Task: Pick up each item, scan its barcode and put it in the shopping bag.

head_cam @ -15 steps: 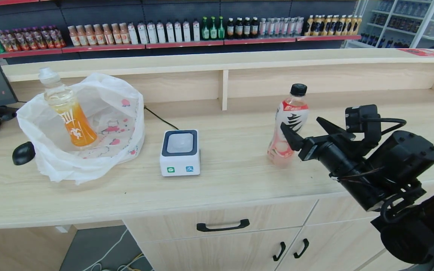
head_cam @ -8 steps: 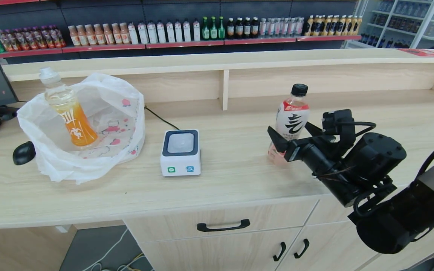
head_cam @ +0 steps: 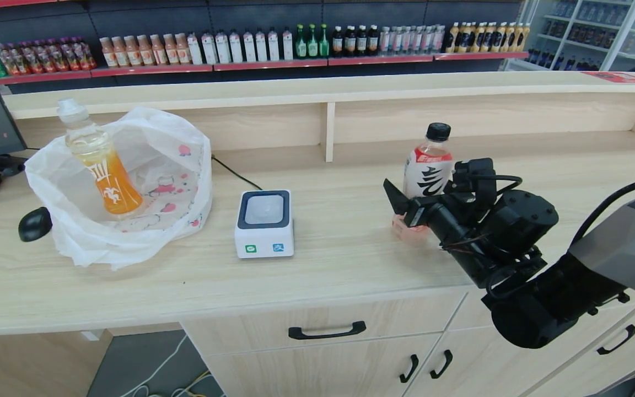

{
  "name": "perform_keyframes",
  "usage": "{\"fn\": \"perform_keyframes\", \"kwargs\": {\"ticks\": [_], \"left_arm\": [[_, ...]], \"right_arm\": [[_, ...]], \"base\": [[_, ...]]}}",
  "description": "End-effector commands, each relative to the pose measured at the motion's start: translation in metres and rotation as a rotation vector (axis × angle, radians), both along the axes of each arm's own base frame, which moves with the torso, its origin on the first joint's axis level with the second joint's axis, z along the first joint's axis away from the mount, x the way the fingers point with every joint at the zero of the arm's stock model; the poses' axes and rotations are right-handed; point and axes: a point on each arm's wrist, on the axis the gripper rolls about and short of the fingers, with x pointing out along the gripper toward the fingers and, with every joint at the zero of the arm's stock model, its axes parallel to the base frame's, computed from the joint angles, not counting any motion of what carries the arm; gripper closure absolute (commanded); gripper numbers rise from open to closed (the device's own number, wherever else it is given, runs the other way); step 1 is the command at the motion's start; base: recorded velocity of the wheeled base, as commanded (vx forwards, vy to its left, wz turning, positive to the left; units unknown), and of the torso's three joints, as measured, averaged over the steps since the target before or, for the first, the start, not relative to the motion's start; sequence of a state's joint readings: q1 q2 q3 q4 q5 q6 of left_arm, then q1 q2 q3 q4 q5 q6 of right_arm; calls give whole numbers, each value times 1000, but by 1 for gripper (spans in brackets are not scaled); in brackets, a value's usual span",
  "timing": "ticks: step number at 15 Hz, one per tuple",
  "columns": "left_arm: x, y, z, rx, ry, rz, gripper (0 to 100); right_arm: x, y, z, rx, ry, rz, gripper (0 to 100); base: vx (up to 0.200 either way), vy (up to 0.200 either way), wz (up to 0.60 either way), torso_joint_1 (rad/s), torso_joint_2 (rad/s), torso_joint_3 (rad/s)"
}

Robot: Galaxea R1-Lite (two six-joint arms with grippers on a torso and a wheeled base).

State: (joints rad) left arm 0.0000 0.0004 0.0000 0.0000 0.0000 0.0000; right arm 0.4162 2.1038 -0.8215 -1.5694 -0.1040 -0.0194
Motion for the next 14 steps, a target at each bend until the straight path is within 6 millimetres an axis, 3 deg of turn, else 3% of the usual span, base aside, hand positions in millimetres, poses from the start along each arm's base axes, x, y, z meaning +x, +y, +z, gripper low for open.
{"fn": "perform_keyframes", "kwargs": {"ticks": [1, 4, 5, 14], "left_arm": [[0, 0, 0, 0, 0, 0, 0], [0, 0, 0, 0, 0, 0, 0], [0, 0, 0, 0, 0, 0, 0], [0, 0, 0, 0, 0, 0, 0]], "right_arm": [[2, 1, -1, 1, -3, -1, 0], [3, 1, 0, 3, -7, -1, 0], [2, 1, 2, 4, -11, -1, 100], [-9, -4, 18, 33, -37, 4, 100]], "base": [[0, 0, 0, 0, 0, 0], [0, 0, 0, 0, 0, 0], [0, 0, 0, 0, 0, 0], [0, 0, 0, 0, 0, 0]]}}
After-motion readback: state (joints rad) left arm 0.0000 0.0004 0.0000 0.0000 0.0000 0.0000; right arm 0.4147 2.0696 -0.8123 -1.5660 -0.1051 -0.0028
